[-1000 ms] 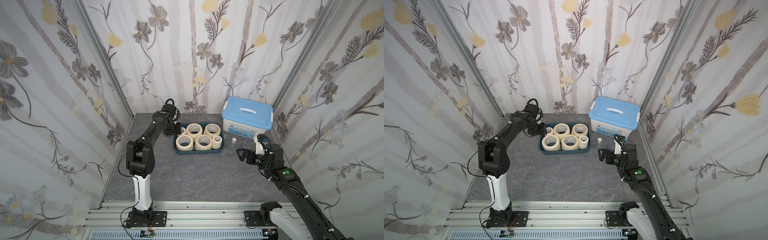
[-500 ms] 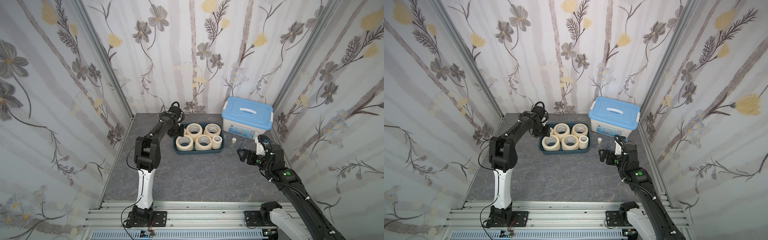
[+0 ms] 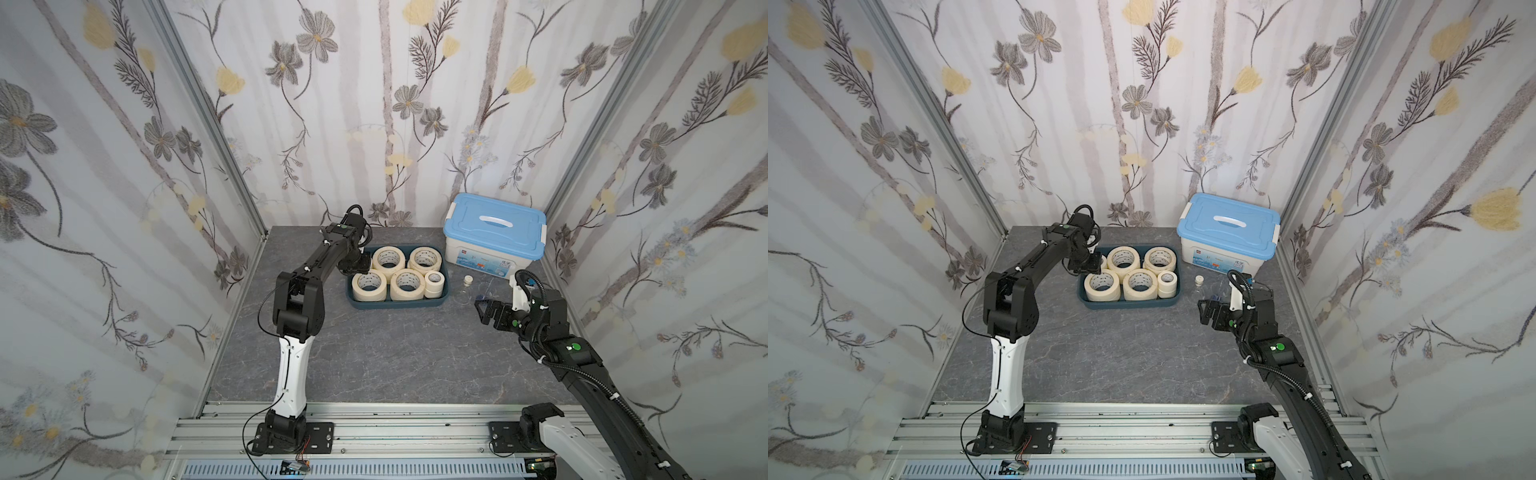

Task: Take out the art tape in the storage box
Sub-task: Pick up the art tape from the storage box.

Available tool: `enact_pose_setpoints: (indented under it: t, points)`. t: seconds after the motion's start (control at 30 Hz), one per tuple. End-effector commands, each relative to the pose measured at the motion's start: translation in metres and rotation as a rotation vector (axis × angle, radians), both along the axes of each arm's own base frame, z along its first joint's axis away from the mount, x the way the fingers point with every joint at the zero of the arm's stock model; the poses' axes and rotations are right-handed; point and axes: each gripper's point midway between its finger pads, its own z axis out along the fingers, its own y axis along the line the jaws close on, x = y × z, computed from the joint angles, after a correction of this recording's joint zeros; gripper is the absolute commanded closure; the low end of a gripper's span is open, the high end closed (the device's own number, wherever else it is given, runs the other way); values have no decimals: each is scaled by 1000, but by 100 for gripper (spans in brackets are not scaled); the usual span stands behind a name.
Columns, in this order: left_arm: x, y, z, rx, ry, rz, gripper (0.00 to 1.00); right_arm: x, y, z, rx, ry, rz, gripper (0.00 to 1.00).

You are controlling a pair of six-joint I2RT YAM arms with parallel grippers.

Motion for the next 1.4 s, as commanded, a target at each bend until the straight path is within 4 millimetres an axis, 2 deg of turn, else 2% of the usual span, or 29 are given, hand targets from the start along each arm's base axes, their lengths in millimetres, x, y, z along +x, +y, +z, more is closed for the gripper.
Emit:
enact_pose_setpoints:
  t: [0.0, 0.13, 0.3, 0.63, 0.8, 1.03, 1.13, 1.37]
  points:
    - [-15, 8, -9, 51, 60, -27, 54, 2, -1, 2, -5, -13, -4, 0]
    - [-17, 7, 9, 38, 33, -45, 52, 2, -1, 1, -3, -7, -5, 0]
    - [-21, 6, 19, 29, 24, -74, 50, 2, -1, -2, -1, 1, -5, 0]
    - [-14, 7, 12, 71, 27, -148, 45, 0, -1, -4, -2, 0, -6, 0]
    - [-11, -1, 4, 44, 43, -173, 46, -1, -1, -6, -3, 2, -8, 0]
    - [-5, 2, -12, 82, 57, -181, 52, -1, -2, -5, -3, -3, -12, 0]
    - [-6, 5, -17, 100, 66, -182, 58, -1, -2, -4, -4, -5, -12, 0]
    - [-7, 6, -1, 95, 42, -183, 71, -1, -3, -5, -3, -2, -15, 0]
